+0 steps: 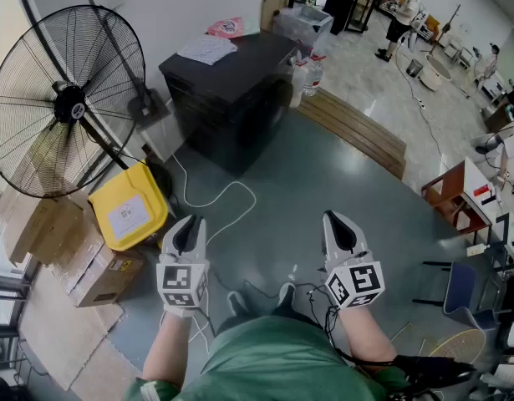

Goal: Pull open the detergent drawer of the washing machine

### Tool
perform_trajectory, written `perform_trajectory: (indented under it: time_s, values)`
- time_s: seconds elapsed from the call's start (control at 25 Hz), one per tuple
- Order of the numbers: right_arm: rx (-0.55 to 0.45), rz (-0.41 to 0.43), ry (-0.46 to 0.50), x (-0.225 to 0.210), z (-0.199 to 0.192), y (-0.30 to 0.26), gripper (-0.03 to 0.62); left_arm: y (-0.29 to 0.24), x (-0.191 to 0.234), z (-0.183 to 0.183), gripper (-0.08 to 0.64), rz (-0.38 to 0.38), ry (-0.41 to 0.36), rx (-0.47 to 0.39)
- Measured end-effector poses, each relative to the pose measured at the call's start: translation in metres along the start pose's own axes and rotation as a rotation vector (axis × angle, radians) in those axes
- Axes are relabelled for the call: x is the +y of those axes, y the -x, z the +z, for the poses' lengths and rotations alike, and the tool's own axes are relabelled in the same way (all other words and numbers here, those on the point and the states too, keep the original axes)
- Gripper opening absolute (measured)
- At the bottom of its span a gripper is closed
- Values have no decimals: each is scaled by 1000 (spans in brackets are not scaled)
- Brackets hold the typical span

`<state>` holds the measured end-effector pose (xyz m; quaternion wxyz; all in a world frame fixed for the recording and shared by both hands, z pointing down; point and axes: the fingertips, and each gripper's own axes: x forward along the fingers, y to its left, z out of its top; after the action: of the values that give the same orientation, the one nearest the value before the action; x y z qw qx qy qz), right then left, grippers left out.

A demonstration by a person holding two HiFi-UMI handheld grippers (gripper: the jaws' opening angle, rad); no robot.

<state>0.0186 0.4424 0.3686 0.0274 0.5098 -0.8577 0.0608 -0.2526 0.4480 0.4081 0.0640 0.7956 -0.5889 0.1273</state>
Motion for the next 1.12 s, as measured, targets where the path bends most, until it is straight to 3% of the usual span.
perform_trajectory:
  time_s: [0.32, 0.52, 0.64, 0.68, 0.88, 1.12]
  values:
    - [-33, 31, -9, -64, 8, 42, 2, -4, -91, 33, 55, 19, -21, -38]
    - [-31, 152, -62, -90, 10, 52, 8, -16, -138, 55, 66, 37, -44, -76]
    - [-13, 216, -21, -103, 5, 59, 168, -23, -162, 67, 133, 61, -40, -119]
    - [-9, 223, -4, -110, 4, 62, 181, -25, -171, 70, 152, 64, -37, -129]
    - [-1, 246, 24, -137, 0, 61, 193, -40, -209, 78, 172, 23, -54, -125]
    - [10, 237, -27, -151, -5, 29, 193, -69, -207, 81, 173, -2, -51, -98]
